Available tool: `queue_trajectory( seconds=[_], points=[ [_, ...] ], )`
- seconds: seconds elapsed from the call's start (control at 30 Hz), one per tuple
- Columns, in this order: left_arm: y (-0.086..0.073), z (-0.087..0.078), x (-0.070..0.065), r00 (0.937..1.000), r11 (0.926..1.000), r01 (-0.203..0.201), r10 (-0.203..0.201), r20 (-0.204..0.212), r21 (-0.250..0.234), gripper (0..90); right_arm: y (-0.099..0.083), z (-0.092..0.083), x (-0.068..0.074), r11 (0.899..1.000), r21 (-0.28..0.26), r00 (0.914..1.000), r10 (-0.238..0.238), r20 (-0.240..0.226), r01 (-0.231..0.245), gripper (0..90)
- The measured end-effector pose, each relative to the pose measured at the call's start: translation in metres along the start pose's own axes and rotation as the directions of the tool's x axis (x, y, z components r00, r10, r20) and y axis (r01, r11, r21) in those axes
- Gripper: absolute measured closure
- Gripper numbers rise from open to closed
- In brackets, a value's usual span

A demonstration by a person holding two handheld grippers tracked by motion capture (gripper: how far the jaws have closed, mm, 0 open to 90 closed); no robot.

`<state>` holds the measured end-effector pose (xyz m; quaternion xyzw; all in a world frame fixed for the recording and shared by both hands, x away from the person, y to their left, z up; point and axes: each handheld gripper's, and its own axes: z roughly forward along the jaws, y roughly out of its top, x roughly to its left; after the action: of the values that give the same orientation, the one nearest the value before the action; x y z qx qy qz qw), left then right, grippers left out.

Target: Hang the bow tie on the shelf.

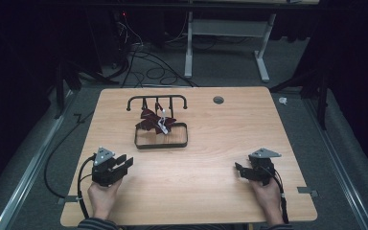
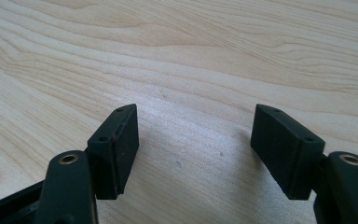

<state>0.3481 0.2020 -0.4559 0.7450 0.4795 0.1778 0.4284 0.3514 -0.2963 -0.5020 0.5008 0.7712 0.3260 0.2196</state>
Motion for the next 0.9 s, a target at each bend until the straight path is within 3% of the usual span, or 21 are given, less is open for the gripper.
queue_trajectory(
  seconds=[0.53,0.83,0.9],
  points=[
    [-0.025,0.017,-0.002,0.9997,0.9986,0.009,-0.008,-0.025,0.052,62.7,0.000,0.000,0.000,1.000,0.000,1.0000,0.000,0.000,0.000,33.7],
    [-0.035,0.031,-0.007,0.9975,0.9959,-0.027,0.032,-0.063,0.087,59.4,0.000,0.000,0.000,1.000,0.000,1.0000,0.000,0.000,0.000,33.7],
    [-0.037,0.035,-0.009,0.9950,0.9935,-0.048,0.056,-0.083,0.103,57.8,0.000,0.000,0.000,1.000,0.000,1.0000,0.000,0.000,0.000,33.7]
  ],
)
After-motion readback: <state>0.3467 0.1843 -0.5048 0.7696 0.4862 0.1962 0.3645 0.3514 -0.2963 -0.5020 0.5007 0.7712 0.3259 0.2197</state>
